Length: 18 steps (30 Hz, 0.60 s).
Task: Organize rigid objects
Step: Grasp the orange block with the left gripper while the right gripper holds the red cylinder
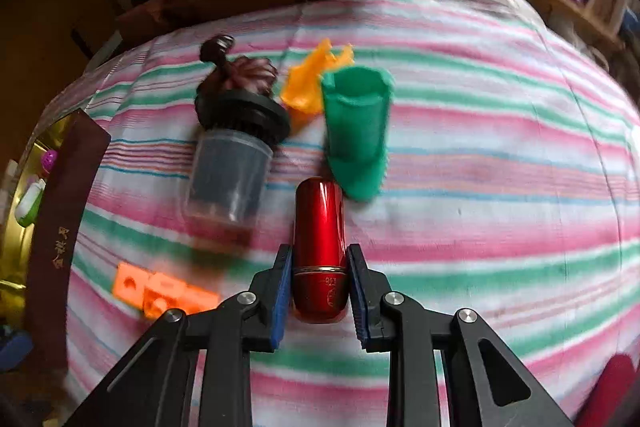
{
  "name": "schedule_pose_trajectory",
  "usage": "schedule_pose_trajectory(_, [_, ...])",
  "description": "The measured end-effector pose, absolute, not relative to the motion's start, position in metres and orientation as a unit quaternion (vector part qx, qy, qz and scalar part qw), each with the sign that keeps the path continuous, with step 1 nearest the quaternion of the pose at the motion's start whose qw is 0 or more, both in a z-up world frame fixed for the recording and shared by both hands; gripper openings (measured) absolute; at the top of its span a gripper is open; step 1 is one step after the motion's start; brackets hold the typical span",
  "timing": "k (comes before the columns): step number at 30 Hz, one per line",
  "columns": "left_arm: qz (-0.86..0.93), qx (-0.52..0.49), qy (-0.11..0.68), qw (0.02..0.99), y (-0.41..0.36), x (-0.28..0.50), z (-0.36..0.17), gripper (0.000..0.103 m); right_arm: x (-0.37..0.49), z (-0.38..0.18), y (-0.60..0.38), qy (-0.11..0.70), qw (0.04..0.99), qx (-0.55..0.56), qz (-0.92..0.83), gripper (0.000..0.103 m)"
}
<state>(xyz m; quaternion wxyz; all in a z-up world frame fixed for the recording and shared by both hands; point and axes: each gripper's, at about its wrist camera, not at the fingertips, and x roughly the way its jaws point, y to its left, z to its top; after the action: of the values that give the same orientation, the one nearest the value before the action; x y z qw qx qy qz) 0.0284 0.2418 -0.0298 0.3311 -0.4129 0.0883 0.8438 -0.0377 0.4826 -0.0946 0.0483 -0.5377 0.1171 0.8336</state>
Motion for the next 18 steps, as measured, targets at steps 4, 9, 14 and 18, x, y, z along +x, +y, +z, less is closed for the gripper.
schedule_pose_trajectory(4, [0.844,-0.407,0.105,0.334,0.264,0.014,-0.029,0.044,-0.025,-0.098,0.489,0.154,0.06,-0.548,0.82,0.027])
schedule_pose_trajectory(9, [0.822,-0.43,0.137,0.348,0.298,-0.016,-0.042,0.056,-0.025,-0.1,0.493,0.162,0.057,-0.55,0.817,0.027])
schedule_pose_trajectory(14, [0.804,-0.459,0.164,0.342,0.319,-0.039,-0.065,0.058,-0.027,-0.1,0.493,0.163,0.054,-0.551,0.817,0.027])
schedule_pose_trajectory(18, [0.791,-0.466,0.152,0.367,0.326,-0.045,-0.075,0.058,-0.027,-0.1,0.498,0.171,0.051,-0.55,0.816,0.027])
